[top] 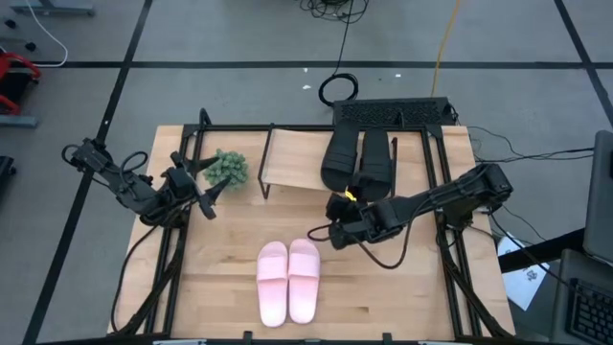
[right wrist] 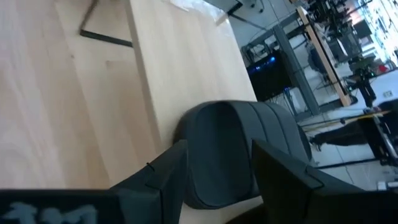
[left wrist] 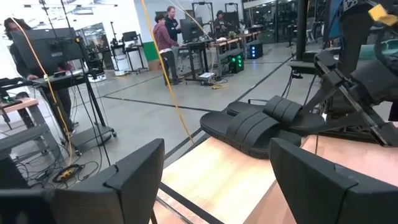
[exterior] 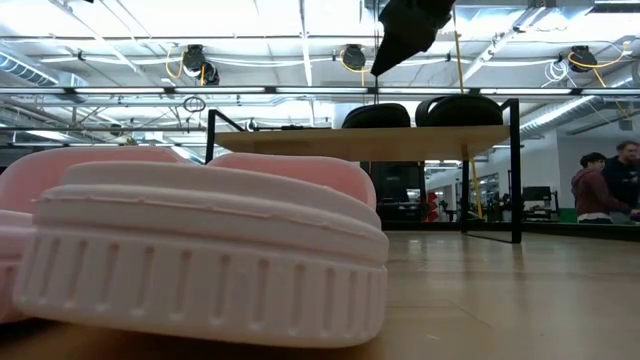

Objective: Pick and place slides into the shelf
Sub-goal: Adjust the black slipper on the shelf

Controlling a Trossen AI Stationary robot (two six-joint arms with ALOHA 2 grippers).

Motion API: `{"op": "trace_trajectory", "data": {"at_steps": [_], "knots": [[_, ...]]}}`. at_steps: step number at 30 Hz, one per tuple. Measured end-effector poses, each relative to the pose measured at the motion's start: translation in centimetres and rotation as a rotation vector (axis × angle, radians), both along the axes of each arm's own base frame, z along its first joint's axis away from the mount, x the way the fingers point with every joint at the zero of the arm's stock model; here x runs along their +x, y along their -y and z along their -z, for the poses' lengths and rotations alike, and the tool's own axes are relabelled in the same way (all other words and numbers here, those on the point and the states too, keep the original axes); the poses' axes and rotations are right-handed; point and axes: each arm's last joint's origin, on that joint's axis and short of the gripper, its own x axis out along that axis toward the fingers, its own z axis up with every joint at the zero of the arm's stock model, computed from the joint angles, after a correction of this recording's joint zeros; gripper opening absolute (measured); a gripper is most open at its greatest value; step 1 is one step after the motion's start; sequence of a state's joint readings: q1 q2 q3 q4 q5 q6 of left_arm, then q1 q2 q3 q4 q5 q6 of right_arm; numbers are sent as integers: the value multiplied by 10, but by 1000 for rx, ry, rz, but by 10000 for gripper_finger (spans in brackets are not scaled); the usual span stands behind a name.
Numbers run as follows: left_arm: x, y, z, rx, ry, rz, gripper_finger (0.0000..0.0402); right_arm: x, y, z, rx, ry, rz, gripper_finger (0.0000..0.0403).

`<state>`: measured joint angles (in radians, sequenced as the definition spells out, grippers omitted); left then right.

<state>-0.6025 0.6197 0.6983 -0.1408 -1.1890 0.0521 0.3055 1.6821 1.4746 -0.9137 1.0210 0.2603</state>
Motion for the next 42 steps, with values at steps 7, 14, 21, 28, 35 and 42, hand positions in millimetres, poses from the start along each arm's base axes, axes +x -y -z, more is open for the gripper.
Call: {"op": "trace_trajectory", "data": {"at_steps": [7,14,21,28,35,42], "knots": [[0,0,2,12,-19,0,294,-2,11,2,11,-7,62,169],[0,0,2,17,-24,0,294,-2,13,2,37,0,71,169],[0,0,2,19,-25,0,294,0,16,3,74,8,85,169],[0,0,4,26,-39,1,294,1,23,3,74,8,104,169],[0,0,4,36,-47,1,294,0,25,3,72,0,112,169],[0,0,4,44,-52,2,294,-3,26,13,71,-17,125,169]]}}
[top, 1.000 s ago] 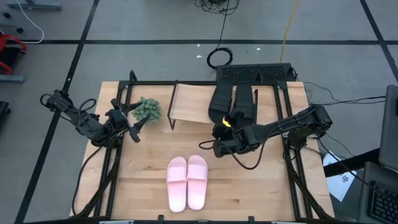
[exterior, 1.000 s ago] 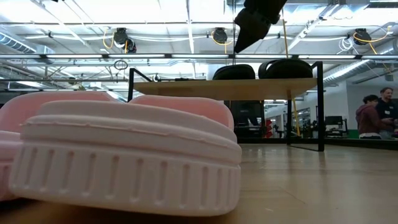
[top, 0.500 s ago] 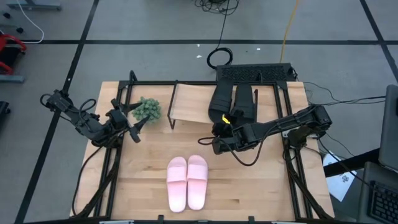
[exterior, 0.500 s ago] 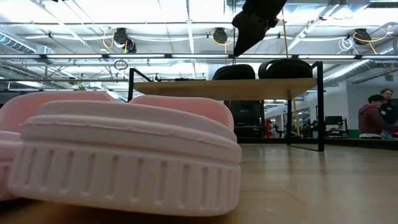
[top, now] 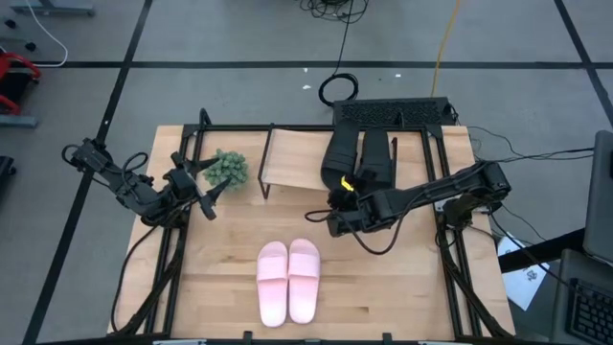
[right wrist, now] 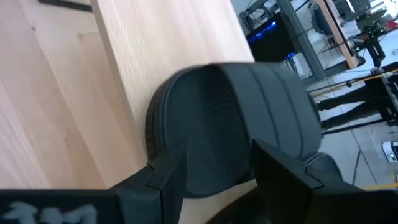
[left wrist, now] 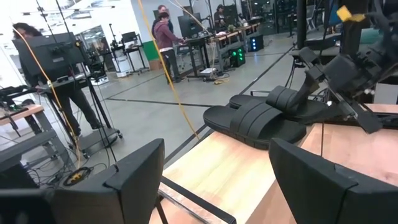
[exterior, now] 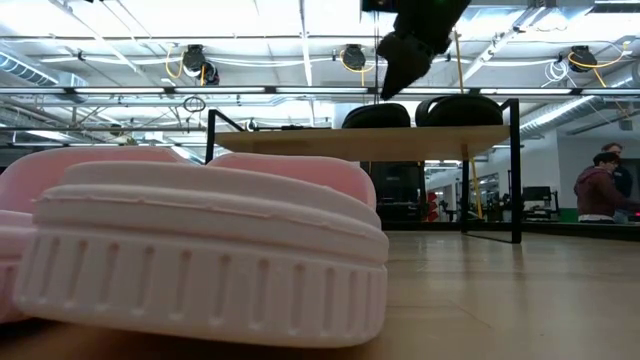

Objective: Pick and place slides into the shelf
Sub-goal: Adjust the black slipper on the shelf

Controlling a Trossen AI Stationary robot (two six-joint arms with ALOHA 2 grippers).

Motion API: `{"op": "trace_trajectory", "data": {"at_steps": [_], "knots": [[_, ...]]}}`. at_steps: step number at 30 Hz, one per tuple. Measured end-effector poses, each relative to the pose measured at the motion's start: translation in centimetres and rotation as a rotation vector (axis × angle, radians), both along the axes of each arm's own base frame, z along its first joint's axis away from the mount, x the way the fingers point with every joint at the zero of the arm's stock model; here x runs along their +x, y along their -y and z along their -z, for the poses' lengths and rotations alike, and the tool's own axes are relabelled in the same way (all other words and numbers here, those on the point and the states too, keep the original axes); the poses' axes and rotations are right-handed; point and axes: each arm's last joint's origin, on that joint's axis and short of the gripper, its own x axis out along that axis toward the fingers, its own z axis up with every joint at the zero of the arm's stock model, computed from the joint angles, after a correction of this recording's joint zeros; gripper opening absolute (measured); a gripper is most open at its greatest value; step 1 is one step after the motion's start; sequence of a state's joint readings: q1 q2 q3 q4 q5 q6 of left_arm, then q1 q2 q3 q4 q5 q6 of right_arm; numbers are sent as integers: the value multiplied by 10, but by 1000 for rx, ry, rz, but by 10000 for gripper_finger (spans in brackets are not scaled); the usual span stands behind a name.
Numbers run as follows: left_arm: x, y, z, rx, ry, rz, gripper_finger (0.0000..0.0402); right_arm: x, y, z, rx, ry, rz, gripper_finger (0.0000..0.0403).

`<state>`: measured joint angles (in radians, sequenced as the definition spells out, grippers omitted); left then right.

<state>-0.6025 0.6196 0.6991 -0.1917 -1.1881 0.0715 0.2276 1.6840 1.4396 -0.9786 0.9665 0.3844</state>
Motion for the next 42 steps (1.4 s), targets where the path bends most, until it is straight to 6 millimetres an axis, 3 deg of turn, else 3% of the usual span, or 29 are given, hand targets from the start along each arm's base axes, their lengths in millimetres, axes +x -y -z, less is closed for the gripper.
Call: {"op": "trace_trajectory", "data": {"at_steps": [6,35,42], "knots": [[0,0,0,1,0,0,294,-4,2,10,-3,-20,14,169],[0,0,0,2,-1,0,294,-3,8,7,-74,-46,3,169],[0,0,0,2,-2,0,294,-2,16,7,-72,-47,29,142]]}}
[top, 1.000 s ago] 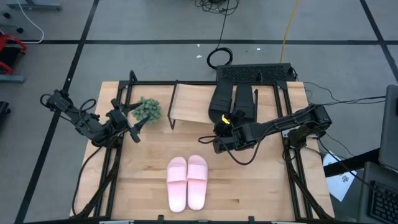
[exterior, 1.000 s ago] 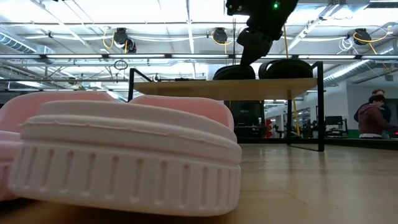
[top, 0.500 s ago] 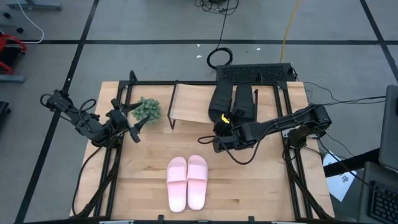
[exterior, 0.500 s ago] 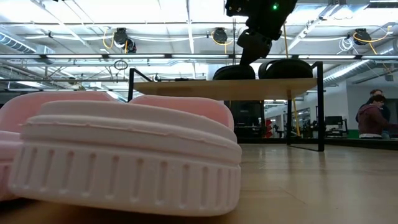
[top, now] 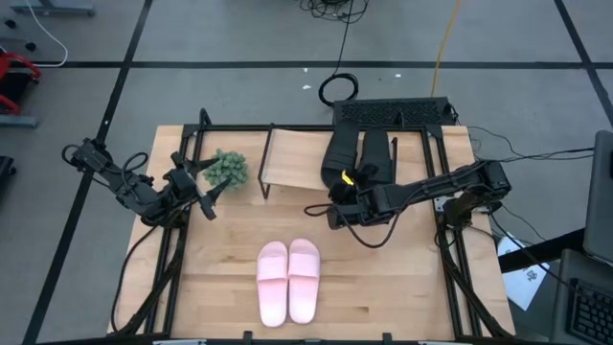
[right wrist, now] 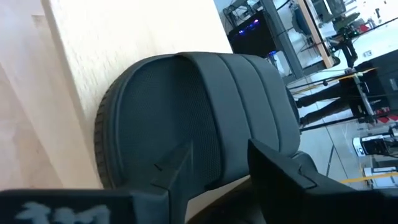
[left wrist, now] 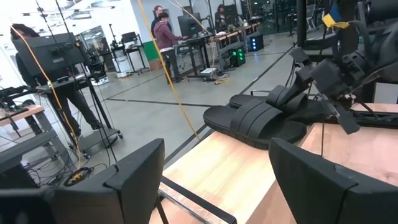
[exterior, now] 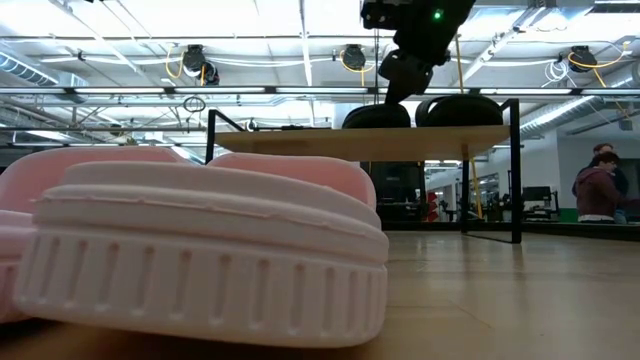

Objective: Pick and place slides into the shelf
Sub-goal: Adjust the black slipper on the shelf

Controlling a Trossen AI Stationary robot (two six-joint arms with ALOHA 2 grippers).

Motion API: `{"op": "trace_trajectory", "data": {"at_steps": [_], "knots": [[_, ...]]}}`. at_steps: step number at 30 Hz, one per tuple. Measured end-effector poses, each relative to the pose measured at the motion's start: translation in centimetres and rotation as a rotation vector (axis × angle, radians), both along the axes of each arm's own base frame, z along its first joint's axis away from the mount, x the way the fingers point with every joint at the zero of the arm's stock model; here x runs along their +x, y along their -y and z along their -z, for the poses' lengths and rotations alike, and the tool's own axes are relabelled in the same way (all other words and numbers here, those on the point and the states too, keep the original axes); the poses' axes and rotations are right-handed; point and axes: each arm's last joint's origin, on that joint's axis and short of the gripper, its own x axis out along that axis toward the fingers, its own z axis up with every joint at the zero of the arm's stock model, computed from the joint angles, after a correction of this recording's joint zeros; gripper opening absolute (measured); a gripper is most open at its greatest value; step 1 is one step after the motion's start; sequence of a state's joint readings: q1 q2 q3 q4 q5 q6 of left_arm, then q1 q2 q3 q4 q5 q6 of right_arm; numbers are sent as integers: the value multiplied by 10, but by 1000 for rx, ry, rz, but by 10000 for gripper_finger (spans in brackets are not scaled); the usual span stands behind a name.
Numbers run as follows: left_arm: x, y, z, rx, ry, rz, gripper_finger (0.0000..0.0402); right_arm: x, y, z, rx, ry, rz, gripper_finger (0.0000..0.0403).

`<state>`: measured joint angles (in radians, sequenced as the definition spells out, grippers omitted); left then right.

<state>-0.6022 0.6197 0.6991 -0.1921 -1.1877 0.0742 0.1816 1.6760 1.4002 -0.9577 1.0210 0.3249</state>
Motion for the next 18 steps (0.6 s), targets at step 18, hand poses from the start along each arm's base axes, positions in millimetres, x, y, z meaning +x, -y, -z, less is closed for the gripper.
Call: {"op": "trace_trajectory", "data": {"at_steps": [18], "knots": [[0,0,2,9,-15,0,294,1,9,1,54,2,20,63]]}}
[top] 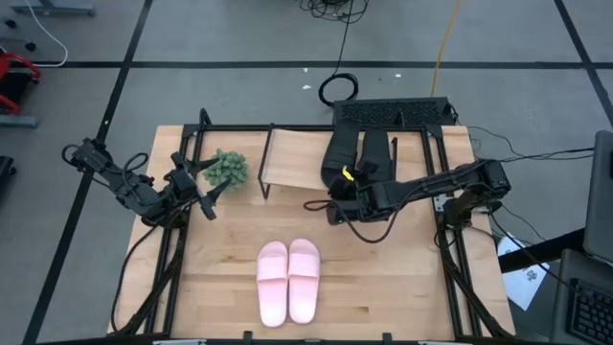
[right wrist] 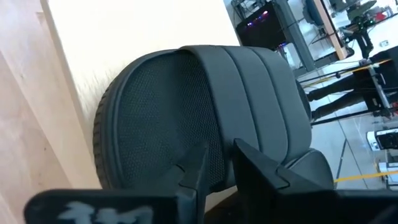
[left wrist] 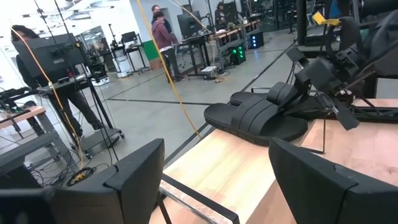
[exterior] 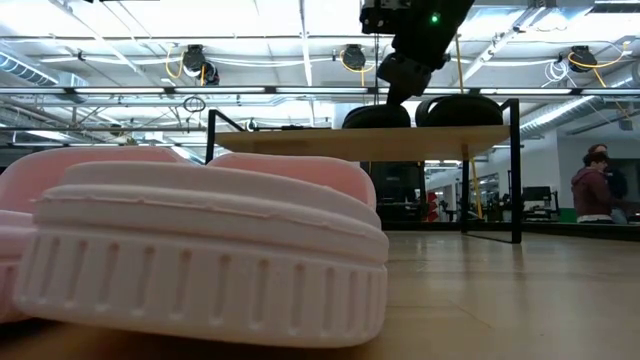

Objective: Pick and place slides into the shelf
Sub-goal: Adjust the black slipper on the shelf

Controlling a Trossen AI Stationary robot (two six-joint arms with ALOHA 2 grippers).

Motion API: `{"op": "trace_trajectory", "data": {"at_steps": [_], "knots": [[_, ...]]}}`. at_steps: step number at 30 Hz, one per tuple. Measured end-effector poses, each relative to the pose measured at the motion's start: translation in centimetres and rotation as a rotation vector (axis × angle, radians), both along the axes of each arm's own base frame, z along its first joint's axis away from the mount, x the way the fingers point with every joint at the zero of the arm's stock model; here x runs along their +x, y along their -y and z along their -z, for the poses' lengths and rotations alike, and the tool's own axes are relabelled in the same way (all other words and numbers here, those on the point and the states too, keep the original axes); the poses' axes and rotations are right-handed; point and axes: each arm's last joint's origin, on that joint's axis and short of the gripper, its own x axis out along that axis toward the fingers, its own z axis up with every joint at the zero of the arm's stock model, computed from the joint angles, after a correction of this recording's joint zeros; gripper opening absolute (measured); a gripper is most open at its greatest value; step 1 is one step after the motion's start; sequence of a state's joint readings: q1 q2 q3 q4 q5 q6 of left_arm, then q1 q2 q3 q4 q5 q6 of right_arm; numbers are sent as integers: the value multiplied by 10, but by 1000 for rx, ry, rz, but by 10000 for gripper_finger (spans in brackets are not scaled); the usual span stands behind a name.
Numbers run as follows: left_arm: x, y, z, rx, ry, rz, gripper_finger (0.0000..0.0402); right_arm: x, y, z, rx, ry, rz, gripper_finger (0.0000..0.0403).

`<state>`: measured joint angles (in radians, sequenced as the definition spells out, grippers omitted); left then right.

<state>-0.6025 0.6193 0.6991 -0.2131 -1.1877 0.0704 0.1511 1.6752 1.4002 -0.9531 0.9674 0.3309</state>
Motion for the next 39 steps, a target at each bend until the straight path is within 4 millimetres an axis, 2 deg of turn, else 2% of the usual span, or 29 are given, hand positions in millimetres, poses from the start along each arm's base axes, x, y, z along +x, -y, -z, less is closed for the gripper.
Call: {"op": "trace_trajectory", "data": {"at_steps": [19,39], "knots": [[0,0,0,3,-4,10,294,1,5,0,0,1,13,3],[0,0,0,3,-4,12,294,0,4,0,-9,-2,11,0]]}}
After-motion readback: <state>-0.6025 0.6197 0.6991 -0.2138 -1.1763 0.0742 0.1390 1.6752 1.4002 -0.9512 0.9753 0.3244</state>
